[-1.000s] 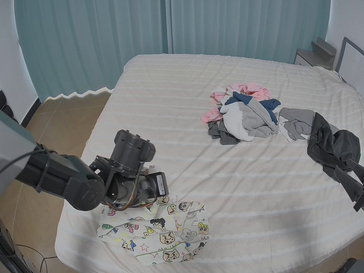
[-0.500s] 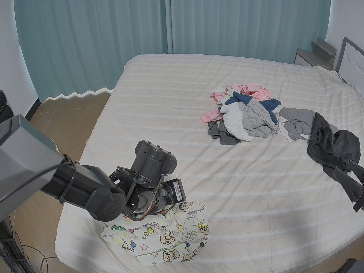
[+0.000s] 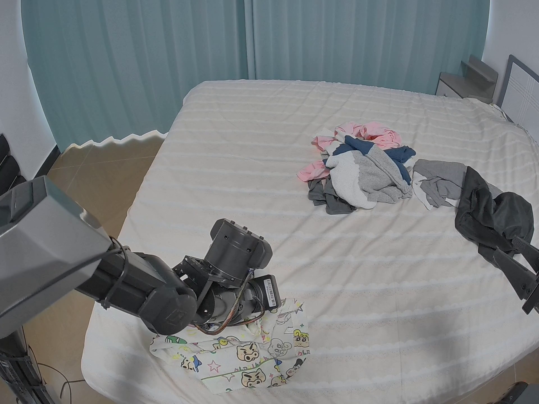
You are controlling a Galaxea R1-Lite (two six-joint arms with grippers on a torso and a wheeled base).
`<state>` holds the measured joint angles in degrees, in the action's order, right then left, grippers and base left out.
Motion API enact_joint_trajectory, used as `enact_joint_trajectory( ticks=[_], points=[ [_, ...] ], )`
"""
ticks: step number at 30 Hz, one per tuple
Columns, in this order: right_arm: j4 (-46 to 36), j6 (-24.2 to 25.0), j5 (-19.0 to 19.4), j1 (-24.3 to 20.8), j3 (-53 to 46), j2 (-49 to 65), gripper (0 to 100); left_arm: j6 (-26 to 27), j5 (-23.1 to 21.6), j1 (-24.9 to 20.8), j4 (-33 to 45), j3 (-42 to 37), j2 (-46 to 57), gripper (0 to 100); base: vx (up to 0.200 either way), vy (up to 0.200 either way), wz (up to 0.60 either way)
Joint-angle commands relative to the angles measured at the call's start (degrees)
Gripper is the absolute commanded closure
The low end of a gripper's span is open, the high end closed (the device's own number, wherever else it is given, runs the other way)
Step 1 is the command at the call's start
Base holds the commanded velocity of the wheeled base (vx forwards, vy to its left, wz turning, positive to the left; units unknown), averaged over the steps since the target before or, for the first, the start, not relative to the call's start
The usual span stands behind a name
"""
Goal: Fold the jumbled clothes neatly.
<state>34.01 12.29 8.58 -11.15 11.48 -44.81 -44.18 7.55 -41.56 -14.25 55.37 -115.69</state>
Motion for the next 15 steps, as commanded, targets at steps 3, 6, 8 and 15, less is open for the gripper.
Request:
enact_joint_trajectory(
  ticks=[3, 6, 8, 15],
  points=[
    [0.00, 0.02, 0.03, -0.01, 0.03, -0.10, 0, 0.06, 0.28, -0.01, -0.16, 0.18, -0.59, 0, 0.000, 0.000, 0.00],
    [0.00, 0.02, 0.03, 0.08, -0.06, -0.10, 0, 0.06, 0.36, 0.07, -0.16, 0.18, -0.06, 0, 0.000, 0.000, 0.00],
    [-0.09, 0.02, 0.03, -0.01, -0.06, -0.19, 0, 0.06, 0.45, 0.07, -0.25, 0.18, -0.06, 0, 0.000, 0.000, 0.00],
    [-0.09, -0.07, 0.38, -0.01, -0.76, -0.45, 0, 0.15, 0.36, 1.30, -3.33, 0.00, 5.21, 0, 0.000, 0.000, 0.00]
  ],
)
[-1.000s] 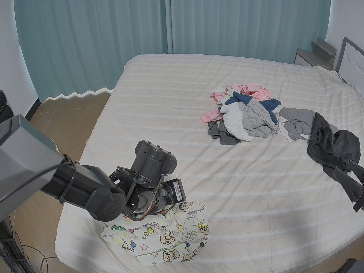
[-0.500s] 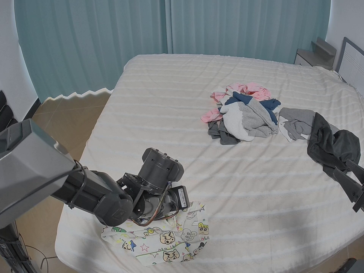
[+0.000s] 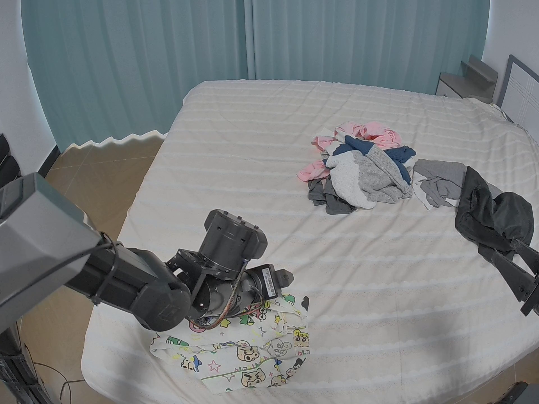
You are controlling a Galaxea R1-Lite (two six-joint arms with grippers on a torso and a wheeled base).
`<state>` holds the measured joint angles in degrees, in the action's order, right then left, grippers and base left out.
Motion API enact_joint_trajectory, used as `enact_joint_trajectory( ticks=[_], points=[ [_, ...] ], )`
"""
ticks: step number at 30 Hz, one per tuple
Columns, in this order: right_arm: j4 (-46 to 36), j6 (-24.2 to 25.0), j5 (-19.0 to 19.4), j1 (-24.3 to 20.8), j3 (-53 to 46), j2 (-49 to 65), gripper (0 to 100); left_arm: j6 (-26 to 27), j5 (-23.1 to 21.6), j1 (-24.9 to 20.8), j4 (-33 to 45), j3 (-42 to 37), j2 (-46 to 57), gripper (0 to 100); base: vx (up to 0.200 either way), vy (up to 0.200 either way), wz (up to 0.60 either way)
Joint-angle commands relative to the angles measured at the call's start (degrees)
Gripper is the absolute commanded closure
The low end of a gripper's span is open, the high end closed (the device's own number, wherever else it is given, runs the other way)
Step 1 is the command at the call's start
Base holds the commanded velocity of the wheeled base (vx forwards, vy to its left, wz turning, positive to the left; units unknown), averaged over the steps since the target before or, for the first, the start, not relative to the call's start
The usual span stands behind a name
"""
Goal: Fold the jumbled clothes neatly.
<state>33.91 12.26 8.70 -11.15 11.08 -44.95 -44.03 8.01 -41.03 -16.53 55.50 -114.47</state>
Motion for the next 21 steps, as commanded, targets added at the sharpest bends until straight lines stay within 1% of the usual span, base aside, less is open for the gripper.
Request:
enact_joint_trajectory(
  ticks=[1, 4, 6, 8, 10, 11, 12, 14, 15, 17, 18, 19, 20, 21],
  points=[
    [0.01, -0.05, 0.79, -0.01, -0.45, -0.40, 0, -0.09, -0.27, 1.22, -1.58, -0.04, 5.84, 0, 0.000, 0.000, 0.00],
    [0.01, -0.05, 2.11, -0.01, -0.71, -0.58, 0, -0.26, -1.51, 1.83, -3.07, -0.04, 10.23, 0, 0.000, 0.000, 0.00],
    [-0.08, -0.05, 2.81, -0.27, -1.24, -0.93, 0, -0.53, -6.16, 2.19, -4.30, -0.40, 14.27, 0, 0.000, 0.000, 0.00],
    [-0.08, -0.13, 2.81, -0.45, -1.85, -1.55, 0, -1.76, -8.27, 2.19, -4.39, -0.48, 16.38, 0, 0.000, 0.000, 0.00],
    [-0.08, -0.05, 2.90, -0.62, -2.91, -2.07, 0, -3.34, -8.54, 2.27, -4.39, -0.57, 17.70, 0, 0.000, 0.000, 0.00],
    [-0.08, -0.05, 2.99, -0.62, -3.00, -2.16, 0, -3.43, -8.54, 2.27, -4.39, -0.57, 17.79, 0, 0.000, 0.000, 0.00],
    [0.01, 0.13, 3.78, -1.15, -3.96, -2.78, 0, -3.52, -8.54, 3.59, -3.95, -1.63, 19.64, 0, 0.000, 0.000, 0.00],
    [0.01, 0.13, 3.78, -1.15, -3.96, -2.78, 0, -3.52, -8.54, 3.59, -3.95, -1.63, 19.64, 0, 0.000, 0.000, 0.00],
    [-0.08, 0.66, 5.89, -2.12, -4.23, -3.31, 0, -2.64, -9.15, 6.58, -4.30, -6.11, 22.71, 0, 0.000, 0.000, 0.00],
    [-0.08, 3.56, 9.05, -4.14, -2.73, -5.41, 0, -0.09, -10.38, 9.13, -4.48, -12.61, 26.84, 0, 0.000, 0.000, 0.00],
    [-0.16, 5.75, 10.46, -5.63, -1.15, -7.35, 0, 1.14, -11.26, 10.71, -4.65, -16.74, 29.04, 0, 0.000, 0.000, 0.00],
    [-0.16, 7.60, 11.25, -6.51, 0.08, -9.19, 0, 1.76, -11.96, 11.85, -4.91, -19.64, 30.71, 0, 0.000, 0.000, 0.00],
    [-0.16, 7.95, 11.33, -6.78, 0.34, -9.55, 0, 1.76, -12.14, 12.03, -5.00, -20.08, 30.97, 0, 0.000, 0.000, 0.00],
    [0.01, 11.82, 12.21, -8.97, 2.98, -14.64, 0, 1.67, -14.51, 14.84, -6.94, -25.36, 34.05, 0, 0.000, 0.000, 0.00]
  ],
)
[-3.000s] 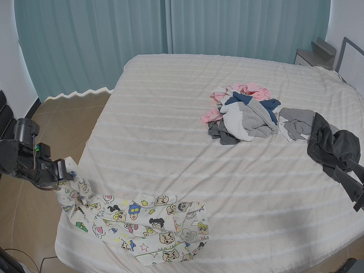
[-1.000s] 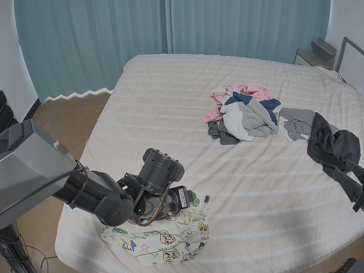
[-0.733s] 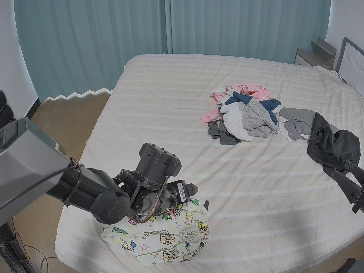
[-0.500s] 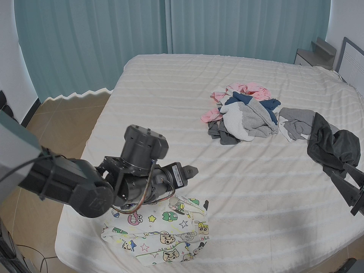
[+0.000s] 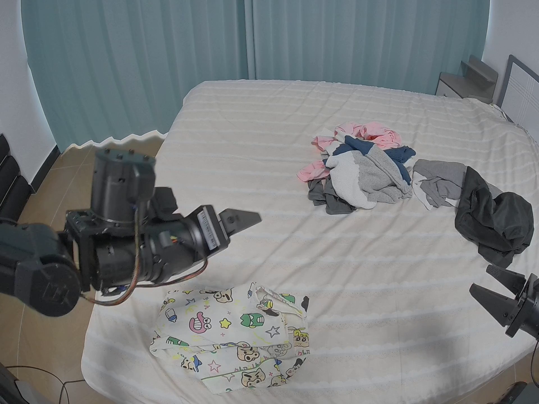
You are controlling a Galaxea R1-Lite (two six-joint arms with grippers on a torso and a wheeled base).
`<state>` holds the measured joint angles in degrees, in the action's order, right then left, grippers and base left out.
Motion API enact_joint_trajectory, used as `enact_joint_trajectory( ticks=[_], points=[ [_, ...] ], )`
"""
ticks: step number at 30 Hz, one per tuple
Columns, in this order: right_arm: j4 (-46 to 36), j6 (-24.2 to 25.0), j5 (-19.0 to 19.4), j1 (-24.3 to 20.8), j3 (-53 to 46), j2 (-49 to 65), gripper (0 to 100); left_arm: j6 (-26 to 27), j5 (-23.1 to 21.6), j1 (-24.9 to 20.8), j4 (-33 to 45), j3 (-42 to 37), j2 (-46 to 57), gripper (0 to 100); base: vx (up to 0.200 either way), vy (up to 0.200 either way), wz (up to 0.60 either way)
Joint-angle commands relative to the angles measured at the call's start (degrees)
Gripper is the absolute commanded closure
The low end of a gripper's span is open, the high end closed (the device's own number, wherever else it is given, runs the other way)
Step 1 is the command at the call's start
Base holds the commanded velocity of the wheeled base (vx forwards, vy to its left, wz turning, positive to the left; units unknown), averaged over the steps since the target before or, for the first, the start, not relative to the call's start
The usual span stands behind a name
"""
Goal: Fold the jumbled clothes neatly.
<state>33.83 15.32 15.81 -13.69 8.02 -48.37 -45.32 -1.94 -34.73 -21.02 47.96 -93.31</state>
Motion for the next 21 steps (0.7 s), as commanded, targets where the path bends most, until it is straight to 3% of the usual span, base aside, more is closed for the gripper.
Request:
enact_joint_trajectory(
  ticks=[1, 5, 7, 9, 12, 19, 21],
  points=[
    [0.18, 10.43, 5.37, -7.93, 7.45, -13.85, 0, 2.79, -5.53, 10.21, -3.77, -20.36, 14.03, 0, 0.000, 0.000, 0.00],
    [0.98, 16.49, 5.11, -15.93, 14.21, -27.83, 0, 2.61, -7.99, 17.42, -13.08, -31.61, 16.40, 0, 0.000, 0.000, 0.00],
    [1.68, 16.84, 4.84, -18.04, 15.80, -32.14, 0, 2.52, -8.52, 19.70, -16.60, -34.51, 16.49, 0, 0.000, 0.000, 0.00],
    [6.16, 17.28, 5.11, -21.82, 21.25, -43.83, 0, 2.26, -12.56, 24.36, -24.16, -41.28, 15.96, 0, 0.000, 0.000, 0.00],
    [8.36, 17.46, 4.76, -24.37, 27.22, -54.11, 0, 2.26, -14.59, 27.17, -25.39, -41.63, 15.79, 0, 0.000, 0.000, 0.00],
    [9.15, 17.37, 4.76, -27.97, 33.81, -68.70, 0, 1.73, -17.75, 28.05, -25.48, -41.63, 15.08, 0, 0.000, 0.000, 0.00],
    [9.15, 17.46, 4.67, -29.20, 35.75, -72.21, 0, -1.08, -18.89, 27.35, -25.57, -41.01, 14.82, 0, 0.000, 0.000, 0.00]
  ],
)
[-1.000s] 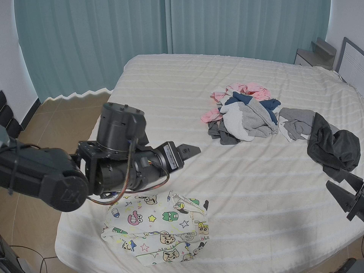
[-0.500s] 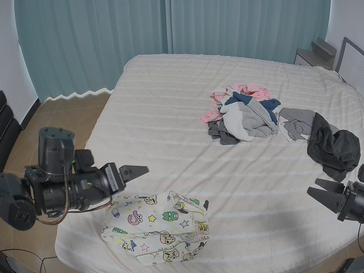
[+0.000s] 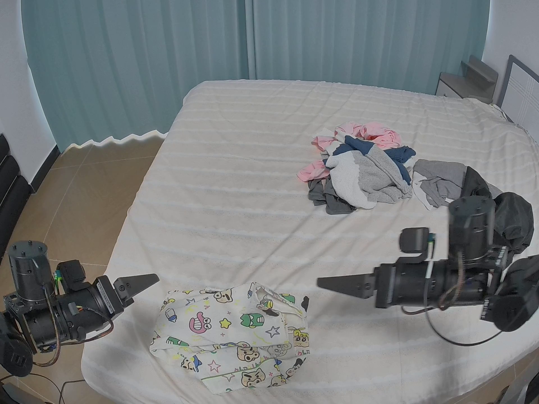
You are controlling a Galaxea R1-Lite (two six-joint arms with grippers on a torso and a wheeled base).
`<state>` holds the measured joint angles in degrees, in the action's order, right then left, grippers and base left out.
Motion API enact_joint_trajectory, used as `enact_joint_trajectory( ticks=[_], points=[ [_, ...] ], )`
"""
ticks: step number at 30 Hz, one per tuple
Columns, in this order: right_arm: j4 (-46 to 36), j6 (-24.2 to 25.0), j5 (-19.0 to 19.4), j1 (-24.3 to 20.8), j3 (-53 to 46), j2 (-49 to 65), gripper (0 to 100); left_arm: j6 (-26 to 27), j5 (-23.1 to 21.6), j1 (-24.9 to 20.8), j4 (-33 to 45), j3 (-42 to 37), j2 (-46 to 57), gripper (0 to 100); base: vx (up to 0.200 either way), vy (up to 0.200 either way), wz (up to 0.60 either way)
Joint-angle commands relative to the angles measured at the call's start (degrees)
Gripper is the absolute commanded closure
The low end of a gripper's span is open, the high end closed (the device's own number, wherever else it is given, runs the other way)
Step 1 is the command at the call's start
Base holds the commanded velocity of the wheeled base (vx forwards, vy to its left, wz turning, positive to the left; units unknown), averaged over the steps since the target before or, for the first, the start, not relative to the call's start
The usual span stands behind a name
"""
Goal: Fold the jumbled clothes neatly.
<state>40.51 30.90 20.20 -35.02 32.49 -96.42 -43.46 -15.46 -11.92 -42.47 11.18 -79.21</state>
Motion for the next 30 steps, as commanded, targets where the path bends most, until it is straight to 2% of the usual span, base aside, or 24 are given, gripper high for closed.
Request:
enact_joint_trajectory(
  ticks=[1, 4, 9, 14, 25, 30],
  points=[
    [2.47, 1.88, 0.28, -7.95, 11.46, -24.61, 0, -3.30, -5.72, 4.45, -4.11, -4.24, 0.73, 0, 0.000, 0.000, 0.00],
    [2.47, 1.70, 0.19, -8.31, 12.86, -27.33, 0, -5.32, -8.27, 4.54, -4.11, -4.67, 0.82, 0, 0.000, 0.000, 0.00],
    [2.47, 1.62, -0.25, -9.27, 16.03, -29.80, 0, -5.67, -8.71, 4.80, -4.20, -4.94, 0.82, 0, 0.000, 0.000, 0.00],
    [2.38, 1.09, -6.31, -9.80, 19.81, -32.34, 0, -5.67, -8.71, 5.51, -4.20, -4.94, 0.73, 0, 0.000, 0.200, 0.00],
    [2.47, 0.74, -7.10, -9.89, 19.28, -32.08, 0, -5.58, -8.89, 5.77, -4.20, -4.85, -0.24, 0, 0.000, 0.200, 0.00],
    [2.47, -0.76, -8.51, -10.42, 18.93, -32.52, 0, -5.41, -8.89, 5.77, -4.20, -4.94, -0.24, 0, 0.000, 0.000, 0.00]
  ],
)
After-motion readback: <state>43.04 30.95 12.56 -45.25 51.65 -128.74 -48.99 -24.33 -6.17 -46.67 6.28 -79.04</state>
